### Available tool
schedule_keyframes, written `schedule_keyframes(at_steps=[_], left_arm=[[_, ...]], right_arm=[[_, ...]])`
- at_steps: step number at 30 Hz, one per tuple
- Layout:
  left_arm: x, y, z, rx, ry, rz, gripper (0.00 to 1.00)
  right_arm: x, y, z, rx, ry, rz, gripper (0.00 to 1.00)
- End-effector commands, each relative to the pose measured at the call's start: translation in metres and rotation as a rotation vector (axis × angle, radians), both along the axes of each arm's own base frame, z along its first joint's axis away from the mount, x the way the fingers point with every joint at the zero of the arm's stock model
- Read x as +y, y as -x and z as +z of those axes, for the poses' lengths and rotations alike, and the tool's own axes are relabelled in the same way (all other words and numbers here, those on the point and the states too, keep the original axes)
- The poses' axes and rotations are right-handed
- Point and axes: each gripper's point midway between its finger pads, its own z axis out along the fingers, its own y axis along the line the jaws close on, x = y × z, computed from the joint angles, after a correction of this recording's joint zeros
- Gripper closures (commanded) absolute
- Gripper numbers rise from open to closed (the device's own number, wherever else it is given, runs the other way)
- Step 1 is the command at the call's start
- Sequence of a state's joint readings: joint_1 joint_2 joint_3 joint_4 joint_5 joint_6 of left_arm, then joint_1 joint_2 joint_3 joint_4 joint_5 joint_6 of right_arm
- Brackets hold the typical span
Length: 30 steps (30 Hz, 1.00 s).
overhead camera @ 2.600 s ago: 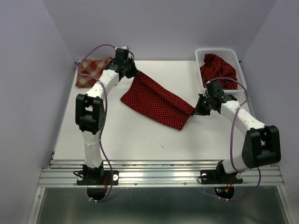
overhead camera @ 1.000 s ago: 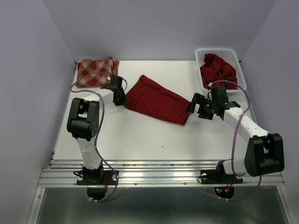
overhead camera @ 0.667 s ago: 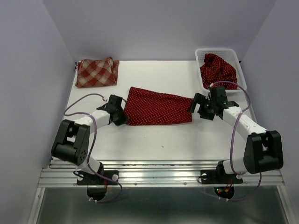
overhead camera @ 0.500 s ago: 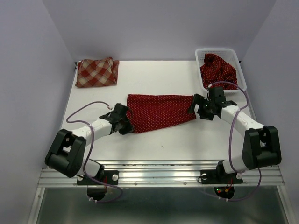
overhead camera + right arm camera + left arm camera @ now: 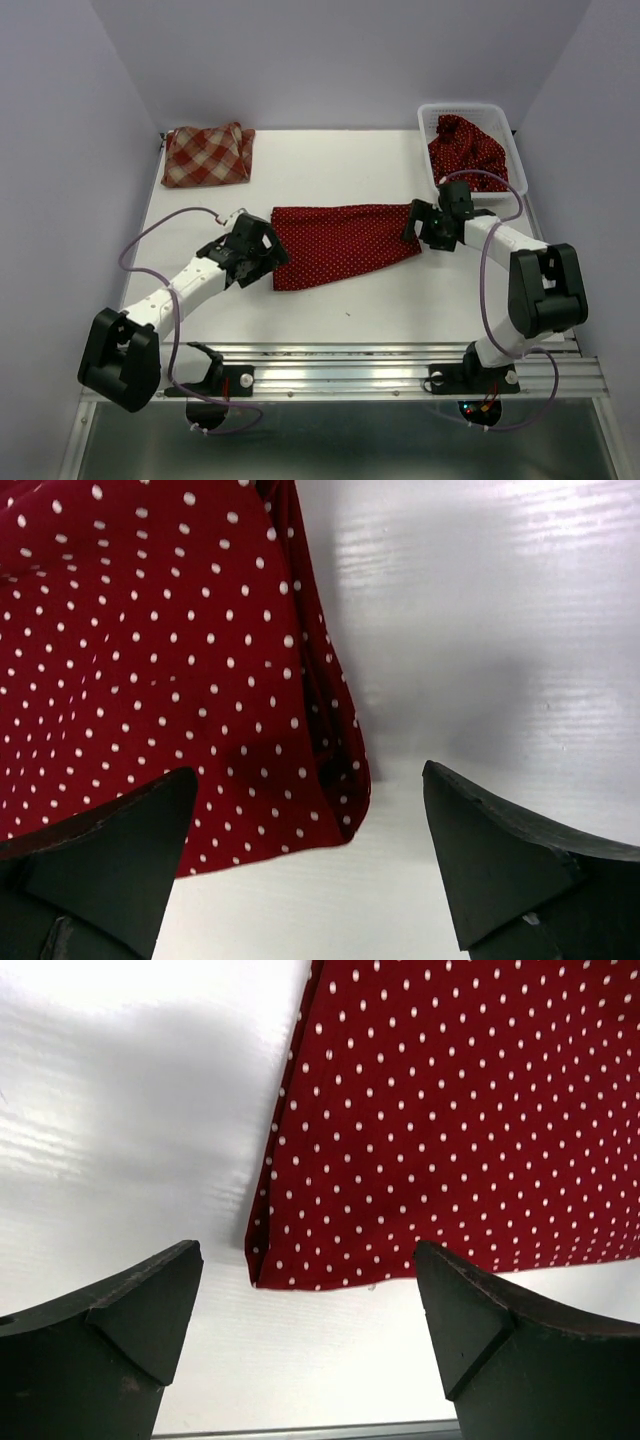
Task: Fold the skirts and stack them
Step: Fold the skirt
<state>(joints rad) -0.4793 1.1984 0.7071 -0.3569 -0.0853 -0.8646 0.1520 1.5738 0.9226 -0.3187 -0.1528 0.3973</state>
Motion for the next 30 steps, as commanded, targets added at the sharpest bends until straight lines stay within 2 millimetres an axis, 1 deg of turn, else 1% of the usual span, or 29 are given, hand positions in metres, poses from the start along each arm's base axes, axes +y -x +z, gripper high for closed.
schedule_keyframes(at_steps=[1, 2, 3, 5, 6, 8, 10, 11, 12, 13, 15, 16, 17, 18, 19, 21, 22, 23, 25, 26, 27, 28, 30], left_arm=[[0.009, -0.033, 0.014, -0.08, -0.051, 0.0, 0.01], [0.008, -0.04, 0.017, -0.094, -0.045, -0.001, 0.01], [0.007, -0.052, 0.02, -0.112, -0.034, -0.013, 0.01], [0.006, -0.063, 0.02, -0.123, -0.027, -0.023, 0.01], [0.007, -0.072, 0.017, -0.128, -0.027, -0.021, 0.01], [0.006, -0.077, 0.011, -0.115, -0.027, -0.042, 0.01], [0.006, -0.083, 0.0, -0.087, -0.028, -0.051, 0.01], [0.006, -0.085, -0.004, -0.078, -0.031, -0.061, 0.01], [0.006, -0.085, -0.014, -0.056, -0.032, -0.064, 0.02], [0.0, -0.083, -0.018, -0.042, -0.007, -0.084, 0.05], [-0.006, -0.082, -0.026, -0.037, 0.02, -0.101, 0.1], [-0.011, -0.08, -0.029, -0.03, 0.046, -0.121, 0.18], [-0.013, -0.08, -0.03, -0.03, 0.056, -0.128, 0.22], [-0.015, -0.081, -0.033, -0.031, 0.064, -0.134, 0.26], [-0.016, -0.079, -0.036, -0.021, 0.07, -0.139, 0.33], [-0.017, -0.079, -0.041, -0.019, 0.072, -0.143, 0.42], [-0.019, -0.078, -0.043, -0.014, 0.08, -0.157, 0.48], [-0.02, -0.077, -0.044, -0.013, 0.085, -0.162, 0.52], [-0.023, -0.073, -0.052, 0.017, 0.094, -0.176, 0.56], [-0.024, -0.073, -0.054, 0.019, 0.097, -0.179, 0.58], [-0.025, -0.075, -0.056, 0.011, 0.104, -0.181, 0.61], [-0.026, -0.073, -0.058, 0.017, 0.109, -0.183, 0.64], [-0.026, -0.071, -0.061, 0.02, 0.114, -0.183, 0.64]], right_arm=[[0.003, -0.031, 0.005, -0.074, 0.022, 0.014, 0.0], [0.005, -0.033, 0.003, -0.069, 0.018, 0.018, 0.0], [0.007, -0.033, 0.001, -0.06, 0.01, 0.023, 0.0], [0.01, -0.034, -0.003, -0.045, -0.004, 0.033, 0.0], [0.011, -0.034, -0.009, -0.031, -0.005, 0.037, 0.0], [0.012, -0.032, -0.013, -0.02, -0.012, 0.045, 0.0], [0.015, -0.028, -0.019, -0.005, -0.025, 0.062, 0.02], [0.019, -0.025, -0.02, 0.004, -0.044, 0.074, 0.05], [0.021, -0.019, -0.023, 0.018, -0.059, 0.084, 0.1], [0.023, -0.015, -0.024, 0.027, -0.072, 0.088, 0.18], [0.027, -0.009, -0.026, 0.038, -0.099, 0.095, 0.27], [0.026, -0.003, -0.031, 0.055, -0.101, 0.091, 0.34], [0.027, -0.001, -0.032, 0.063, -0.107, 0.093, 0.38], [0.029, 0.002, -0.034, 0.071, -0.116, 0.098, 0.41], [0.03, 0.006, -0.037, 0.078, -0.126, 0.097, 0.44], [0.033, 0.01, -0.039, 0.086, -0.148, 0.105, 0.46], [0.033, 0.011, -0.04, 0.089, -0.15, 0.101, 0.53], [0.033, 0.013, -0.044, 0.099, -0.152, 0.102, 0.57], [0.034, 0.011, -0.044, 0.099, -0.157, 0.103, 0.67], [0.036, 0.01, -0.043, 0.098, -0.165, 0.112, 0.76], [0.038, 0.006, -0.039, 0.086, -0.172, 0.12, 0.8], [0.04, 0.004, -0.036, 0.077, -0.178, 0.124, 0.89], [0.041, -0.003, -0.024, 0.04, -0.184, 0.135, 0.98]])
